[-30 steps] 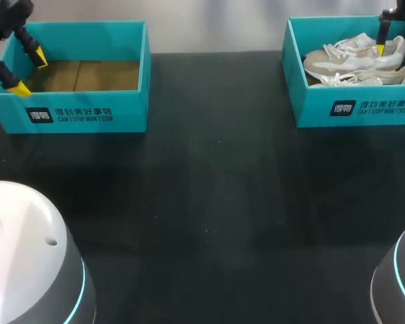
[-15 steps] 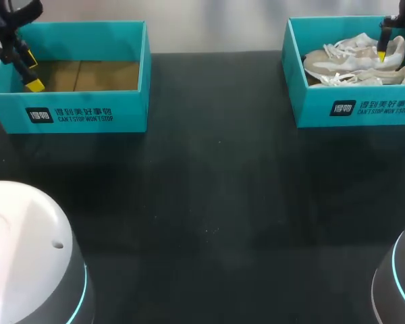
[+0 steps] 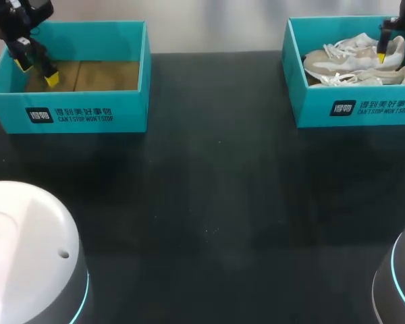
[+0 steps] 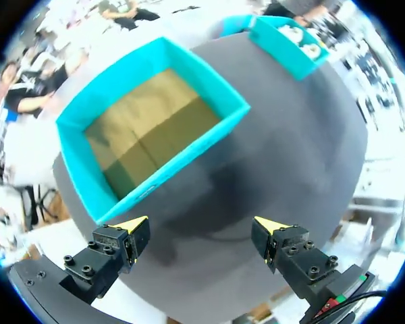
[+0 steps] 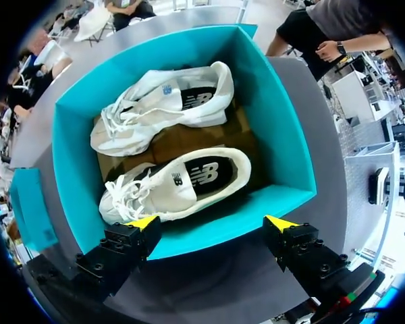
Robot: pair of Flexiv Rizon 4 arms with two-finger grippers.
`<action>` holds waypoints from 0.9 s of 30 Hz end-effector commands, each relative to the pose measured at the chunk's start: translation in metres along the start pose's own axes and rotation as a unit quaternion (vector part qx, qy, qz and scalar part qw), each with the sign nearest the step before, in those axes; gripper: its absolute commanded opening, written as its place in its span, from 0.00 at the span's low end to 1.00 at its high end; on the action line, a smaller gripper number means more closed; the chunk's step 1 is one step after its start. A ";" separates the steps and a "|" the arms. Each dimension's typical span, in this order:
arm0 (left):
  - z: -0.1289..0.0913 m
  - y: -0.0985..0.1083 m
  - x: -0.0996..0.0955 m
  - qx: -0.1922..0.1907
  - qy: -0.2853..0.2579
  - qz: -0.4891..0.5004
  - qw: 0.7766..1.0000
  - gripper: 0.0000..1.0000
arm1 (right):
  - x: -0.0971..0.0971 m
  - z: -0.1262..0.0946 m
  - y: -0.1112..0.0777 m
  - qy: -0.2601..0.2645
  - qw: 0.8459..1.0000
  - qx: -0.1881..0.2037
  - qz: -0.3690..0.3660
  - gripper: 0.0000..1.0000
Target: Take the shoe out of the shoebox, open the shoe tongue, remove and reinsert the insole, then place the shoe into the shoebox
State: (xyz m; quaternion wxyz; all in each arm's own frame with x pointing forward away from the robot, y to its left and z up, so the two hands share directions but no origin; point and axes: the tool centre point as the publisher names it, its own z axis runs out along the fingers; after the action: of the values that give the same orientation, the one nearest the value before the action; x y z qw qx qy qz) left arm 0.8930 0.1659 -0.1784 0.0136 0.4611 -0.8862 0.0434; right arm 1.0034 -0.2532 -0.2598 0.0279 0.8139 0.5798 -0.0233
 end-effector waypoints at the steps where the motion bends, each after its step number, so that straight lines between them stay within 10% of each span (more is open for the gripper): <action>1: 0.004 -0.015 -0.010 -0.155 -0.025 -0.386 0.909 1.00 | -0.001 -0.001 -0.015 0.002 1.000 0.006 0.009 1.00; 11: 0.016 -0.020 -0.026 -0.150 -0.020 -0.468 0.871 1.00 | -0.001 0.004 -0.042 0.013 0.999 0.032 0.022 1.00; 27: 0.018 -0.016 -0.033 -0.135 -0.017 -0.468 0.873 1.00 | 0.000 0.006 -0.047 0.018 0.999 0.033 0.016 1.00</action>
State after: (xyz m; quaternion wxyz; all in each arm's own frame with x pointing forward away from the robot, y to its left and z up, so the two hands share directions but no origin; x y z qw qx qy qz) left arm 0.9209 0.1833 -0.1975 0.0632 0.7971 -0.5955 -0.0770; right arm 0.9599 -0.2385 -0.2664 -0.0094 0.8240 0.5658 -0.0285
